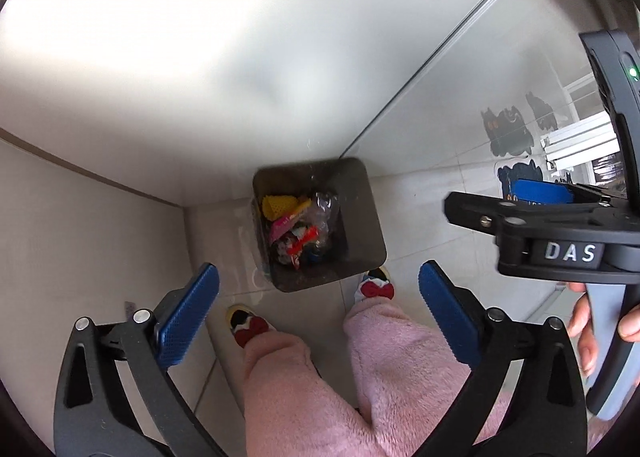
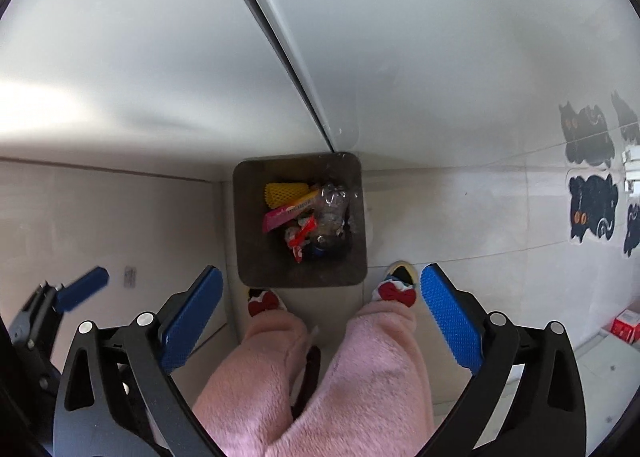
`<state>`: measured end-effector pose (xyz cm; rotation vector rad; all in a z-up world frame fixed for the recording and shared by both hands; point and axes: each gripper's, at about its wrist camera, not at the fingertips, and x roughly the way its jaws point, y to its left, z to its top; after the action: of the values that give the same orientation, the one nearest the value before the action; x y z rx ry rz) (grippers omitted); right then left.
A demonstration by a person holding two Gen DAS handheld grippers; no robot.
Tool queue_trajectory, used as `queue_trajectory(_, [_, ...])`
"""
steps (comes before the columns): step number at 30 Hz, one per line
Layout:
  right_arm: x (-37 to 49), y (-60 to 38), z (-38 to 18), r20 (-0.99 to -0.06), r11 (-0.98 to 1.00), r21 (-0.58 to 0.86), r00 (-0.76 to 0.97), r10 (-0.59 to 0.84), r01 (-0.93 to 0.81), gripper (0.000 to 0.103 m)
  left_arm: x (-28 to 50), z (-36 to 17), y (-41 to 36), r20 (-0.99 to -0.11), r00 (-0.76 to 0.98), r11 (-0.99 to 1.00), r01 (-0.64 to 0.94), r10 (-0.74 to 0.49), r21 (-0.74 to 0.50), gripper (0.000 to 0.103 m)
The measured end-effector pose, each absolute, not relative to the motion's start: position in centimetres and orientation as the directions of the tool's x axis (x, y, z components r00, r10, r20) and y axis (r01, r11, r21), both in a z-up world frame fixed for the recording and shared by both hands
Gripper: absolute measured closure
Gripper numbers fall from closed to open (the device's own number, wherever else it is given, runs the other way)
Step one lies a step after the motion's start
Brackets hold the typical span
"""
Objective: Collect trash
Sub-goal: 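Grasp crumpled white tissue with left tool while right tool grasps white plastic bag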
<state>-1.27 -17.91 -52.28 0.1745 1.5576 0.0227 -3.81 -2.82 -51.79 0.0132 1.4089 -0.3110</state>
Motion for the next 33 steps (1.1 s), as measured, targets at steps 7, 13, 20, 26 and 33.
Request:
queue_trajectory(7, [-3.0,-18.5,-44.2,-0.986,0.989,0.143,0.092,0.138,0.042,0.003,-5.1,-43.6,-1.5,-0.951,0.236,0.964,0.223,-0.201,-0.148,0.008])
queue_trajectory(13, [-3.3,-19.9,-37.8,-0.969,0.985,0.169,0.188,0.162,0.024,0.003,-5.0,-37.6,0.1,-0.921,0.335,0.970,0.199,-0.198,-0.136,0.008])
queue_trajectory(20, [-1.8,-20.4,-30.6,-0.920,0.981,0.192,0.351,0.177,0.007,0.003,-3.1,-31.9,2.3,-0.873,0.443,0.976,0.161,-0.206,-0.149,0.008])
queue_trajectory(26, [2.0,-20.9,-27.2,-0.871,0.969,0.248,0.437,0.226,-0.008,0.003,0.2,-28.2,3.1,-0.837,0.515,0.979,0.171,-0.185,-0.111,0.008])
queue_trajectory(33, [7.7,-19.8,-26.4,-0.852,0.971,0.240,0.474,0.223,-0.027,0.003,5.8,-26.6,4.3,-0.813,0.560,0.983,0.162,-0.159,-0.081,0.008])
